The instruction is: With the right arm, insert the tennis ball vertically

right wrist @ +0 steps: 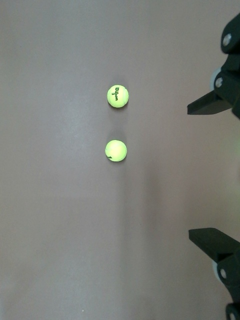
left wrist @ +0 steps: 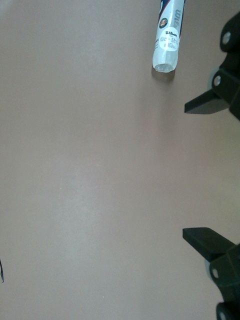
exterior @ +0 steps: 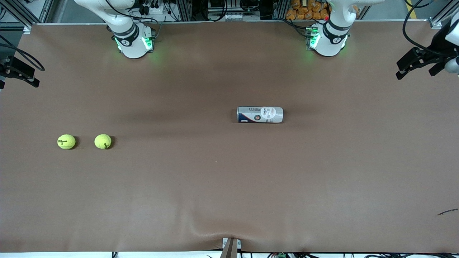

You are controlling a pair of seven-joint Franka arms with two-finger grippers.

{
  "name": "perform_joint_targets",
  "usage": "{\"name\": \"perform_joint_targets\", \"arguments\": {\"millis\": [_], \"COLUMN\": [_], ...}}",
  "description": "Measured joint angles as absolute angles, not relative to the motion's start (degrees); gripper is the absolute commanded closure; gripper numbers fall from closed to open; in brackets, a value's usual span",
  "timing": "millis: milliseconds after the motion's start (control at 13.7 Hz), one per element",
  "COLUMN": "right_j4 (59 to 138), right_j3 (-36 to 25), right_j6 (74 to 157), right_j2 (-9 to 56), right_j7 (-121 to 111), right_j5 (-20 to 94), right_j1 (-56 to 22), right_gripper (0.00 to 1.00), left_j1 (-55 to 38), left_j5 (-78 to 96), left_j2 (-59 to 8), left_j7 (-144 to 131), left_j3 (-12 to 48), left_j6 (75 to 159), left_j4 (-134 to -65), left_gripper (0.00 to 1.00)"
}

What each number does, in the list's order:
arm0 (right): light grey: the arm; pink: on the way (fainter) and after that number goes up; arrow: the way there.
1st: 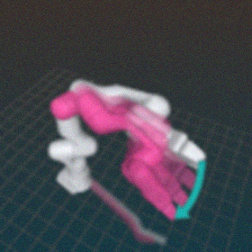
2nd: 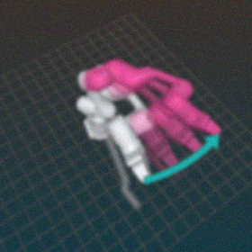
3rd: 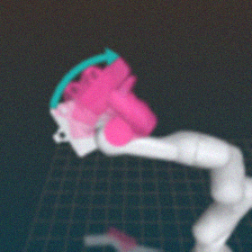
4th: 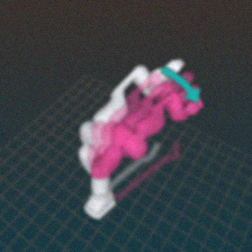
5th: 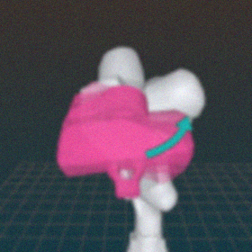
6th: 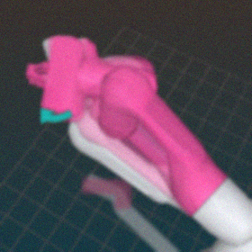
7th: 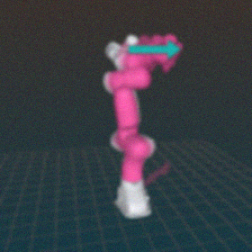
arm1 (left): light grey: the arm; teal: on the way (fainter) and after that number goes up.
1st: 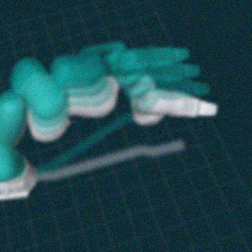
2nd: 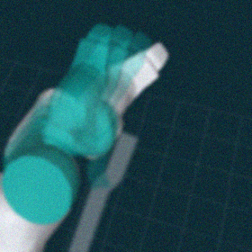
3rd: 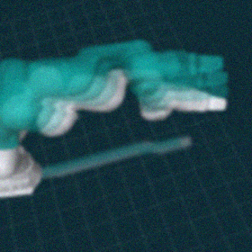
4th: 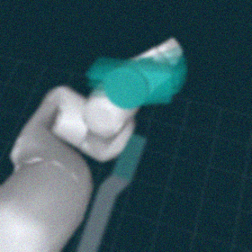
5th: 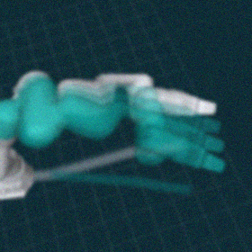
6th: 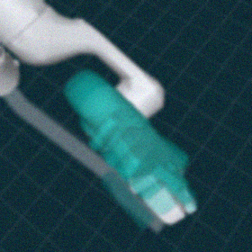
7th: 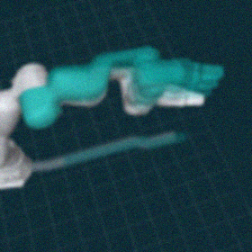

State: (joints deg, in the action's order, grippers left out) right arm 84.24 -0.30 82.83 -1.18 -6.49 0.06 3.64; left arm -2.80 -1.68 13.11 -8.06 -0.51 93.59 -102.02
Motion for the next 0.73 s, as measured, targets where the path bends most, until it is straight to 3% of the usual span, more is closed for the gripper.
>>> {"name": "perform_joint_targets", "arguments": {"millis": [732], "right_j4": [84.2], "right_j3": [-0.3], "right_j6": [82.8], "right_j2": [-1.2], "right_j7": [-6.5], "right_j5": [0.1], "right_j1": [4.0], "right_gripper": [0.0], "left_j1": [-4.2], "left_j5": [-1.7], "left_j2": [10.7], "left_j7": [-8.0], "left_j3": [-1.1], "left_j6": [90.3], "left_j4": [-98.9], "left_gripper": [0.0]}}
